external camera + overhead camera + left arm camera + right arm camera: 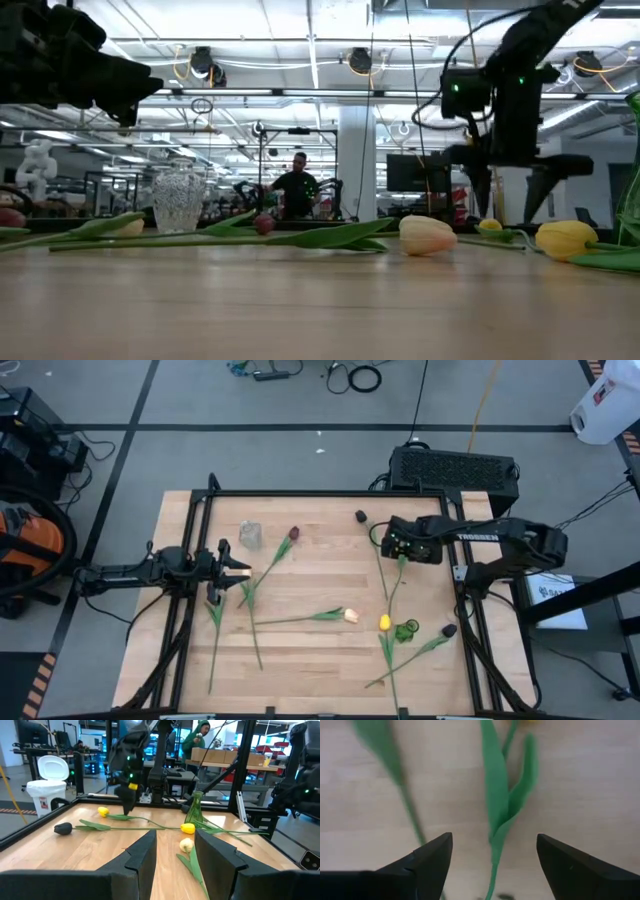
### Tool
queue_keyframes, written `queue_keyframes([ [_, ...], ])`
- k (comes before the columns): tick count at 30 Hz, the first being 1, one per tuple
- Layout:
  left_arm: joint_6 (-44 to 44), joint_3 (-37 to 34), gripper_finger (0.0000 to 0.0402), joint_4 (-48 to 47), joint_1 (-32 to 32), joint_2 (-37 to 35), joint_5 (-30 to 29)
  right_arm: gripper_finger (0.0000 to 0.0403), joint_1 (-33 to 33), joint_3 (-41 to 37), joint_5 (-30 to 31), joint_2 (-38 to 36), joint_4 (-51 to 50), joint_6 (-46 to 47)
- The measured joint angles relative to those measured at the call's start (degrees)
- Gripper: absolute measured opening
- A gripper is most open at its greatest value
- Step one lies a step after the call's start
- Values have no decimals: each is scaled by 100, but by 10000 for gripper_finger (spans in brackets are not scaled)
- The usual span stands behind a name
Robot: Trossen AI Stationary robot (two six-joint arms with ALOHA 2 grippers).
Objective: Sort flowers into vase by color
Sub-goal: Put the top yellow flower into the transparent green vase
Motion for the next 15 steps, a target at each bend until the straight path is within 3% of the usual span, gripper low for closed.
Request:
queue_keyframes([
  [7, 2, 0, 141, -34, 2, 1, 0, 257, -241, -146, -1, 202, 299, -148],
  [15, 2, 0, 141, -32, 1, 1, 0, 191, -414, -102, -252, 960, 619, -226],
])
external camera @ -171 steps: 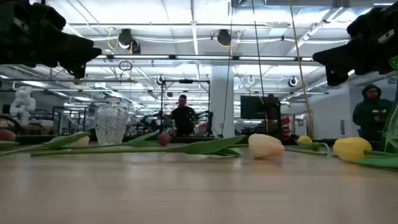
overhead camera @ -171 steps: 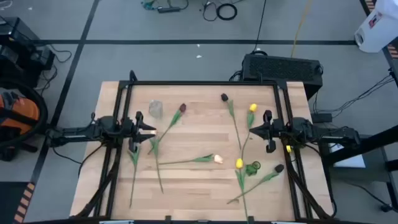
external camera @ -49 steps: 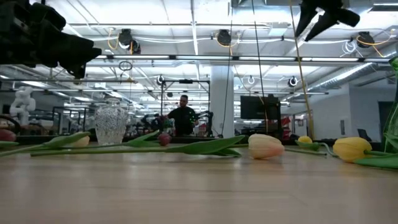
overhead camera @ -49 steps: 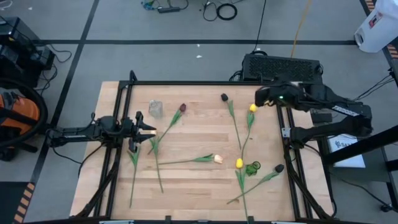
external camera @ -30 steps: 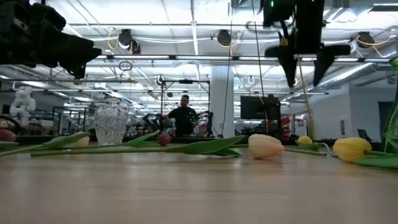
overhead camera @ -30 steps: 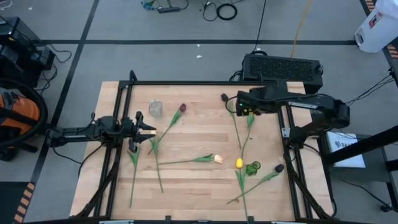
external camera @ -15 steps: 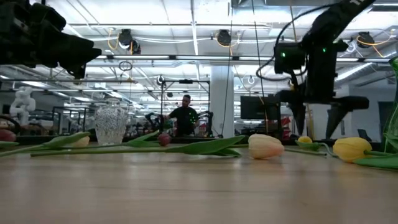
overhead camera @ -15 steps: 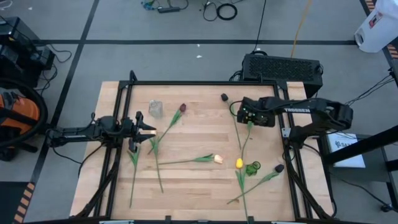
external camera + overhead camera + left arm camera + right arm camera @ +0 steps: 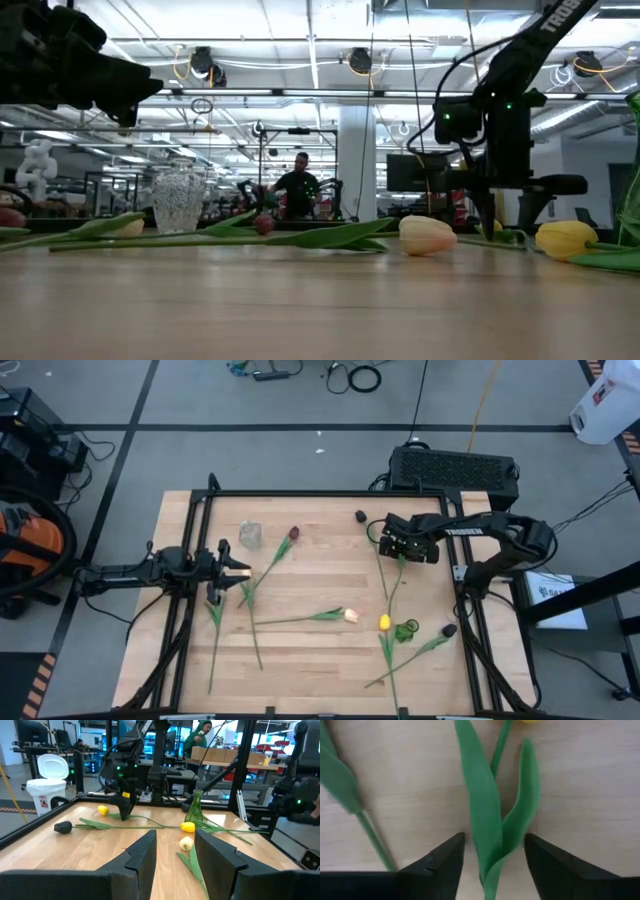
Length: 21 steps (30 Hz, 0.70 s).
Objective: Sort flowers into vase by color
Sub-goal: Put the top yellow flower into the transparent green vase
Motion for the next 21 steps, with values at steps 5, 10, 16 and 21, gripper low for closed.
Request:
queue_keyframes([
  [5, 1, -2, 141, -1, 1, 0, 0, 137, -5, 37, -85, 205, 26, -24],
  [10, -1, -1, 141, -2, 0, 0, 0, 63, -22, -14, -14, 47, 79, -13],
  [16, 0, -1, 141, -2, 0, 0, 0, 8, -42, -28, 53, -115, 70, -46],
  [21, 0, 0, 141, -3, -1, 0, 0, 5, -35, -74, 399, -543, -63, -16],
])
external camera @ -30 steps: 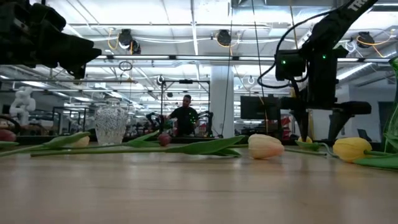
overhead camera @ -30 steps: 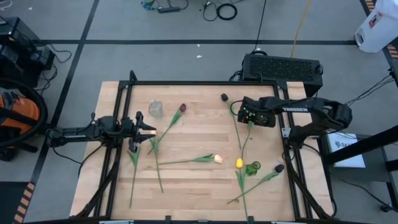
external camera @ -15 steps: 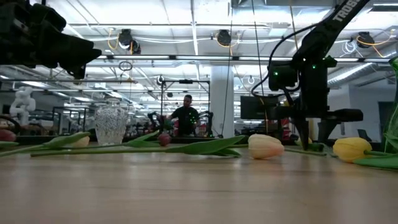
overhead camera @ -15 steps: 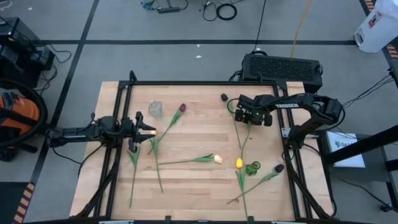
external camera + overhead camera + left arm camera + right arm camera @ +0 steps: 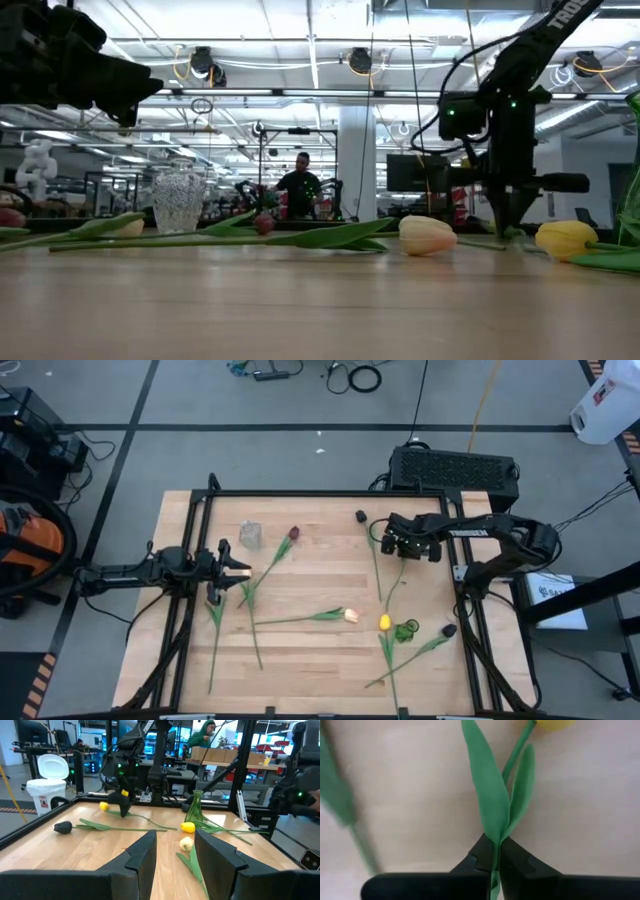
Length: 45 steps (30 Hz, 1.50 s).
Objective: Sort flowers into vase by color
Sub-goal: Put the top yellow flower into the transparent green vase
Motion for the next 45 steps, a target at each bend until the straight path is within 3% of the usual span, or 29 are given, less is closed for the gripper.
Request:
queue_keyframes([
  [6, 1, 0, 141, 2, 2, 0, 0, 3, 323, 78, 700, -1069, 63, 73],
  [11, 1, -1, 141, 1, 2, 0, 0, 1, 880, 501, 1730, -1937, 21, -67],
  [15, 0, -1, 141, 0, 1, 0, 0, 1, 1434, 1099, 2723, -2334, 47, -762],
  [18, 1, 0, 141, 0, 2, 0, 0, 1, 1851, 1602, 3159, -2400, 52, -1741],
  [21, 0, 0, 141, 2, 1, 0, 0, 0, 2211, 2037, 3145, -2402, -26, -2824],
  [25, -1, -1, 141, 0, 1, 0, 0, 0, 2567, 2524, 3088, -2403, -113, -3530],
  [28, 0, -1, 141, 1, 0, 0, 0, 0, 2937, 2750, 3374, -2409, -92, -4131],
  [37, 1, 0, 141, 2, 2, -2, 0, 0, 4619, 2796, 4936, -2648, -282, -3950],
  [45, -1, -2, 141, 0, 0, -1, -1, 0, 6205, 2796, 5942, -2572, -194, -3979],
])
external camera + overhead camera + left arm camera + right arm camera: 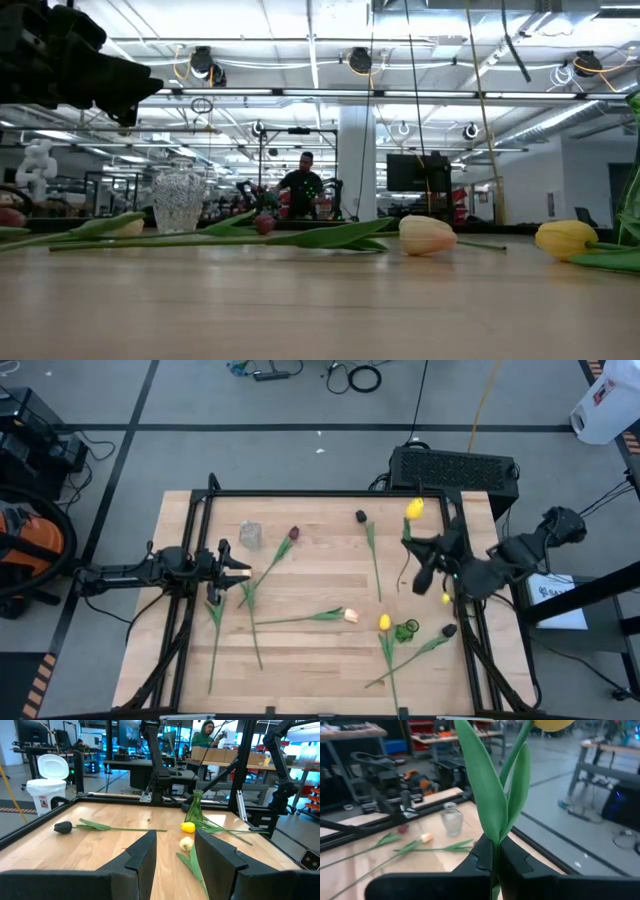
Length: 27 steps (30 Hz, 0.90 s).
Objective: Sort flowers into vase by color
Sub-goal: Put the top yellow flower into the transparent green vase
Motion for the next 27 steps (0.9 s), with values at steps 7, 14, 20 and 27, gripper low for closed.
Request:
queue_keyframes([
  [7, 1, 2, 141, 0, 2, 1, 0, 0, 1360, 2, 1155, 49, 96, 0],
  [14, 2, 2, 141, 0, -1, 1, 0, 0, 2339, 2, 1751, 261, 118, 18],
  [20, 2, 2, 141, 0, 1, 1, -1, 0, 2930, 2, 2257, 559, 90, 139],
  [27, 1, 2, 141, 1, 1, 1, -1, 0, 3419, 2, 2643, 710, -585, 1011],
])
